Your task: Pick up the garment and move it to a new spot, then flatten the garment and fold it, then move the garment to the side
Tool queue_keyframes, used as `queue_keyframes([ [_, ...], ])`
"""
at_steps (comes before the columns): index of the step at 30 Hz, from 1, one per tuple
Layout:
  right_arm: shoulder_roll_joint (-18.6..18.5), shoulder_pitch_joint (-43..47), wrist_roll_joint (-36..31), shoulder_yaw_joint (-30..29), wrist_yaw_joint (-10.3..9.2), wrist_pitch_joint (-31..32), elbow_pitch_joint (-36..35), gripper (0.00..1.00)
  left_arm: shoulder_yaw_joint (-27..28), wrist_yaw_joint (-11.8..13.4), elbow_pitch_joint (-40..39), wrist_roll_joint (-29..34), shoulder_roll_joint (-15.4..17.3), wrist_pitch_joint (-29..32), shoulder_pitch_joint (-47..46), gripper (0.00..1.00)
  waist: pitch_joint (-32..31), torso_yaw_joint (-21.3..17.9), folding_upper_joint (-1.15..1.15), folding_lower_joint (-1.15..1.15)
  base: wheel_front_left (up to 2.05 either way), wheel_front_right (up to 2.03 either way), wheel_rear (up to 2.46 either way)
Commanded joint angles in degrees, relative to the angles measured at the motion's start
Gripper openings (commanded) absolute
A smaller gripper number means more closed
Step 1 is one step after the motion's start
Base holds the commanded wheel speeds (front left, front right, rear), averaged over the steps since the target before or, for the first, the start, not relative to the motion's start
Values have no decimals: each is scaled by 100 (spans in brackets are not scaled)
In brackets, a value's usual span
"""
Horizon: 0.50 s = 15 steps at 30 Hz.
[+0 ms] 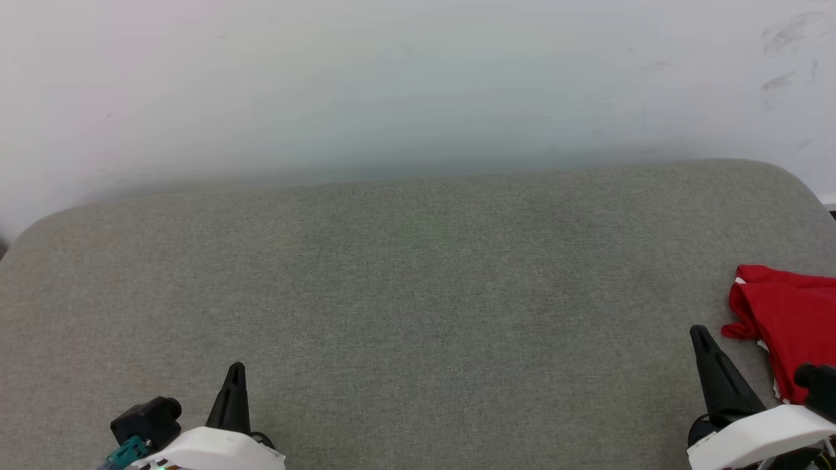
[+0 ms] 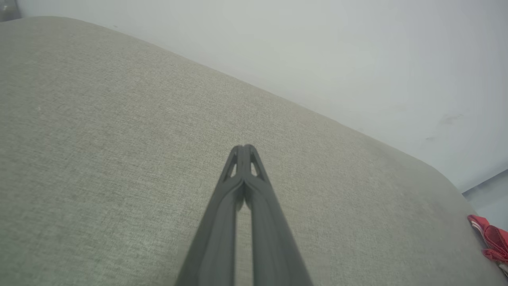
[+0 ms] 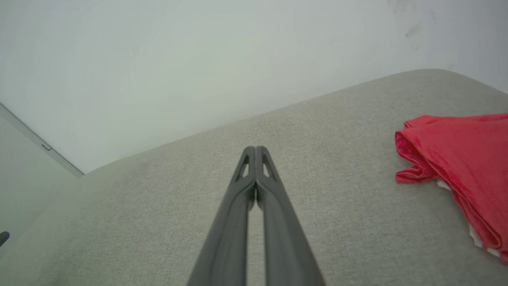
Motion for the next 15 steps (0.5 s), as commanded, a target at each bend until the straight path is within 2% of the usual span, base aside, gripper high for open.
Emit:
queue_keyframes([
  [1,0,-202,219,-33,0,9,-23,0,87,-64,-49,-163,-11,30,-179,0,1,3,0,0,0,0,0],
  [15,71,-383,1475,-101,0,80,276,0,381,-353,57,-1204,-162,326,-324,0,15,43,0,0,0,0,0],
])
